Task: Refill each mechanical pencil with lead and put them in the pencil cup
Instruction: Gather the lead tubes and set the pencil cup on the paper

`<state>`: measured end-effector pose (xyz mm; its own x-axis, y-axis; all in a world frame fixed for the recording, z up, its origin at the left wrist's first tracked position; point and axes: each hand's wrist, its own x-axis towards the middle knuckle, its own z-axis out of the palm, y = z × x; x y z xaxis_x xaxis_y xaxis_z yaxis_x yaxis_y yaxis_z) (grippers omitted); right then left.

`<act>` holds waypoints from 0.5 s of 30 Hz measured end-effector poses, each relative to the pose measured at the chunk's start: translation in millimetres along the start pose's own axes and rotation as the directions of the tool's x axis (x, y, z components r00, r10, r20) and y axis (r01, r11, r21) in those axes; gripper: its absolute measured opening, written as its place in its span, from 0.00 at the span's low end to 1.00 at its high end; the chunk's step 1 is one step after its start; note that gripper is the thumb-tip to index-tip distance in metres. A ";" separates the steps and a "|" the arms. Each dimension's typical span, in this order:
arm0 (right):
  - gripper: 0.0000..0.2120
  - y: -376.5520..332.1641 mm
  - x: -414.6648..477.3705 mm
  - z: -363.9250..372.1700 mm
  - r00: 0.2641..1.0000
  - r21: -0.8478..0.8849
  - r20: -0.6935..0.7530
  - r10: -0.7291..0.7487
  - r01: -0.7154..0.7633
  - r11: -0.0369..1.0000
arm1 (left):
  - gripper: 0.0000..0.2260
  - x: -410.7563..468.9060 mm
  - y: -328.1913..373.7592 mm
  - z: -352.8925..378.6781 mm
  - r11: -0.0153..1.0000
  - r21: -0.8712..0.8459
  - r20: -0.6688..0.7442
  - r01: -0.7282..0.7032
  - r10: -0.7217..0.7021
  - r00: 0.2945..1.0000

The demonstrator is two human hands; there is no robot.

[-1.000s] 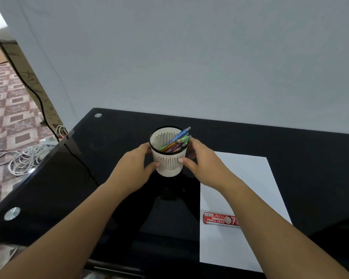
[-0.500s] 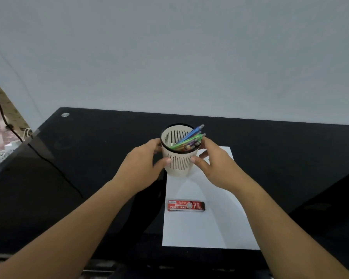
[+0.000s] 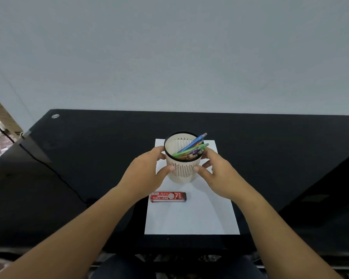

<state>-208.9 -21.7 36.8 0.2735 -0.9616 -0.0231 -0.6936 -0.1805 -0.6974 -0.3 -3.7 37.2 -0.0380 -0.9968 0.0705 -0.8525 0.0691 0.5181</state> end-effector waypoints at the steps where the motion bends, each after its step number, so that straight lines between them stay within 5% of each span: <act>1: 0.26 1.5 -0.6 1.1 1.000 0.002 0.003 0.004 -0.004 1.000 | 0.26 -0.3 -1.3 0.6 1.000 0.002 0.006 0.003 -0.003 1.000; 8: 0.23 22.7 -17.5 9.3 0.994 -0.008 0.069 0.090 -0.090 0.996 | 0.31 -14.4 -7.9 6.0 0.996 0.081 0.111 0.029 -0.038 0.993; 15: 0.19 27.3 -31.2 8.2 0.990 -0.193 0.092 0.107 -0.088 0.977 | 0.26 -36.4 -25.3 7.8 0.978 0.188 0.259 -0.087 0.036 0.965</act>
<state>-230.9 5.0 12.6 0.2579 -0.9522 -0.1635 -0.8305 -0.1320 -0.5411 18.6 30.6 14.9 -0.2022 -0.9701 -0.1339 -0.9286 0.1465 0.3410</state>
